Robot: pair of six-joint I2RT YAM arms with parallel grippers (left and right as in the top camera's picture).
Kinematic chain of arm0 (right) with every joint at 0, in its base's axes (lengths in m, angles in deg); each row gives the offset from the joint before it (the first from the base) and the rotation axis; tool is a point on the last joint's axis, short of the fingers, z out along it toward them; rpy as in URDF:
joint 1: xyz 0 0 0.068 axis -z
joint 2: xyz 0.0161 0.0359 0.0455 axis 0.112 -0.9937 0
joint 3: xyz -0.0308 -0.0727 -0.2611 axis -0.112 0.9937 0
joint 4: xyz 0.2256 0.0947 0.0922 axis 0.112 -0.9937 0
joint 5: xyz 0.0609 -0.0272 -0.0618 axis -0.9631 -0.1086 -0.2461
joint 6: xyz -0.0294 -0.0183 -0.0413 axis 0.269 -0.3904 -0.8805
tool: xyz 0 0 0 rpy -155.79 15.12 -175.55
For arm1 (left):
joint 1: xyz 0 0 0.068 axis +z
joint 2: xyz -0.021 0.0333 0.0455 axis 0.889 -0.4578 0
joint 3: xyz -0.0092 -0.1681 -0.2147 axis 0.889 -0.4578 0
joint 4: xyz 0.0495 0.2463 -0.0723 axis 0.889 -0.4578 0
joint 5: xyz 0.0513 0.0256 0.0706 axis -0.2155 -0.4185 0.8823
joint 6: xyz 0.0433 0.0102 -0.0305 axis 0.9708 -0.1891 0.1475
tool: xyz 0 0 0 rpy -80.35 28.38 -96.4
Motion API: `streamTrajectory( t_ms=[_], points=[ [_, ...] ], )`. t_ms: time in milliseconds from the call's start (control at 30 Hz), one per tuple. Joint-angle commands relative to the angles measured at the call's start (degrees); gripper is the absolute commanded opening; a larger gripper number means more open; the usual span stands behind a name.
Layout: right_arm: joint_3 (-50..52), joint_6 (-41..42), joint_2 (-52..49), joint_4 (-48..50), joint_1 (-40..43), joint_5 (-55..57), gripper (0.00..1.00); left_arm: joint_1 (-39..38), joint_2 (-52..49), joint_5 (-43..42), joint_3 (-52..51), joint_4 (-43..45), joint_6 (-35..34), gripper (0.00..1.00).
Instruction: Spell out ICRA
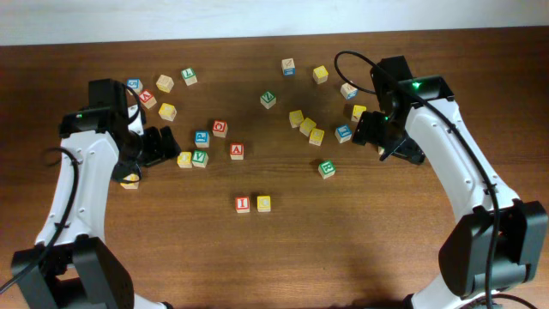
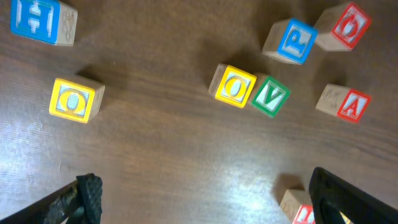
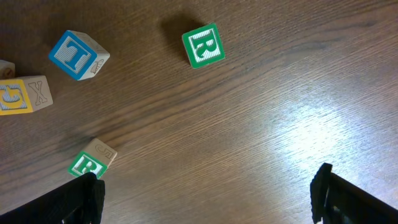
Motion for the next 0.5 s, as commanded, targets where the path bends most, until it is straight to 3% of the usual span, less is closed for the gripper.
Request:
streamTrajectory(
  t_ms=[0, 267, 467],
  points=[
    [0.3, 0.3, -0.3, 0.0, 0.5, -0.1, 0.98, 0.2, -0.4, -0.8, 0.6, 2.0, 1.1, 0.98],
    [0.3, 0.3, -0.3, 0.0, 0.5, -0.1, 0.98, 2.3, -0.4, 3.0, 0.6, -4.8, 1.0, 1.00],
    [0.3, 0.5, -0.3, -5.2, 0.5, -12.2, 0.98, 2.3, -0.4, 2.6, 0.6, -4.8, -4.1, 0.99]
  ],
)
